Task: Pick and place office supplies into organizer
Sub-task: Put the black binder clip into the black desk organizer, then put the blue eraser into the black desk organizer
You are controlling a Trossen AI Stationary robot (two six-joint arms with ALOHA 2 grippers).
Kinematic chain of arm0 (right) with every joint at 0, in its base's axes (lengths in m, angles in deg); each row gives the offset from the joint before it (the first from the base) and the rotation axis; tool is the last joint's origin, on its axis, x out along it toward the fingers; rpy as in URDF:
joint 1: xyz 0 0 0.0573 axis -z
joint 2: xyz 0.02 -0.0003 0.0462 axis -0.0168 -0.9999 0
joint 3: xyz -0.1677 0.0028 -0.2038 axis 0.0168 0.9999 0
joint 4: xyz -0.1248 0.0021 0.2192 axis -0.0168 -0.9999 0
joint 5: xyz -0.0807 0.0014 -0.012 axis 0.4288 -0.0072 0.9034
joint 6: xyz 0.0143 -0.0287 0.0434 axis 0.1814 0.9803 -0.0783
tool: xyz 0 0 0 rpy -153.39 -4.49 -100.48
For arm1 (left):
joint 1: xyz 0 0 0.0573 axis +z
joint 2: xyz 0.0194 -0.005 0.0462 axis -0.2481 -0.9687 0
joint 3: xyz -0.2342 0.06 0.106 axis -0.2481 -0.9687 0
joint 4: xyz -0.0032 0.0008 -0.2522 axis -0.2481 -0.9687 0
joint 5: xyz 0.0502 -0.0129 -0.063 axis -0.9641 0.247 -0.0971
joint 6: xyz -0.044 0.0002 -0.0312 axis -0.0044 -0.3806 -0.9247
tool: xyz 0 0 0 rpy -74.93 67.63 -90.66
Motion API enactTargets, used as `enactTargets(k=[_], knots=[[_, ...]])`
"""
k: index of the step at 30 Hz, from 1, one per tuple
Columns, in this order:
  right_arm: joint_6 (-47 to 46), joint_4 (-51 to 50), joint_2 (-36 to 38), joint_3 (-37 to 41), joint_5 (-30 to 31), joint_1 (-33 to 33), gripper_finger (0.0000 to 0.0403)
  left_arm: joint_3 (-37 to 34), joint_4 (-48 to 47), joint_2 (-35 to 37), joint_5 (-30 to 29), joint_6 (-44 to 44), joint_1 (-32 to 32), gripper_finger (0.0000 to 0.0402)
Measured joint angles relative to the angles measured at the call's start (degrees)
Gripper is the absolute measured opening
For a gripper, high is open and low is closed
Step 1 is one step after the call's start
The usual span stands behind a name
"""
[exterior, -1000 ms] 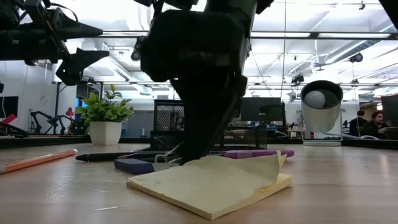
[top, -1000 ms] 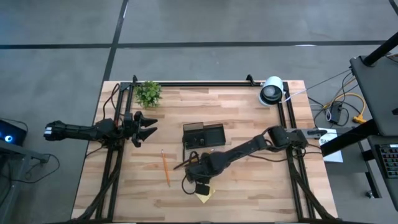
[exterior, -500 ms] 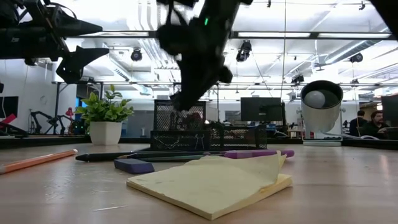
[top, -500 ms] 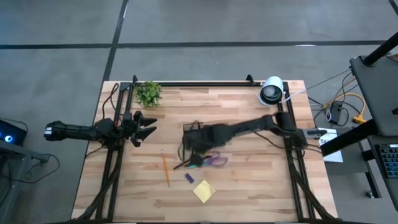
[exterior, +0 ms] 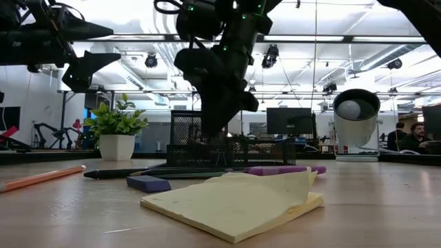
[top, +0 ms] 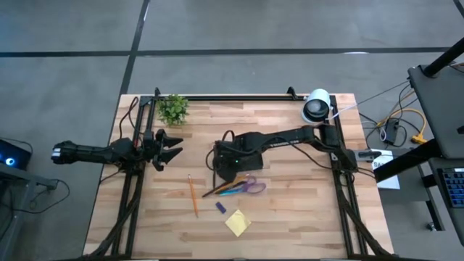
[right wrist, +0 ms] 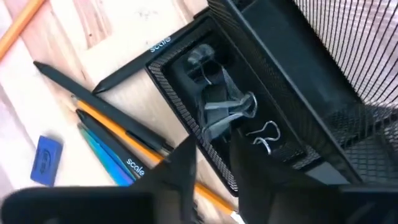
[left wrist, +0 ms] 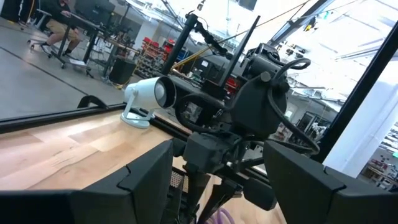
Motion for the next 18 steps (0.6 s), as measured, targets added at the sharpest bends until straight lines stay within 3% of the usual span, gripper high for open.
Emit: enactTargets(k=[4,8,10,18], knots=[[0.5,0.0,0.1,-0.21,0.4,-0.31,0.0159,-0.07,-0.03,0.0,-0.02,0.01,0.01,0.0235],[13.05,0.72,0.74,-1.86,-1.36,-4.08,0.0193,-0.07,-0.1,-0.02,-0.02,0.01,-0.01,0.0235],[14.55,1.09,0.84,-2.11,-1.79,-6.72,0.02,-0.12,0.0,0.0,-0.02,0.03,0.0,0.0235],[-3.91,5.16,-4.57,-4.25,-0.36,-13.98,0.0203,-0.22,-0.65,-0.07,0.71,-0.04,0.0,0.0235]])
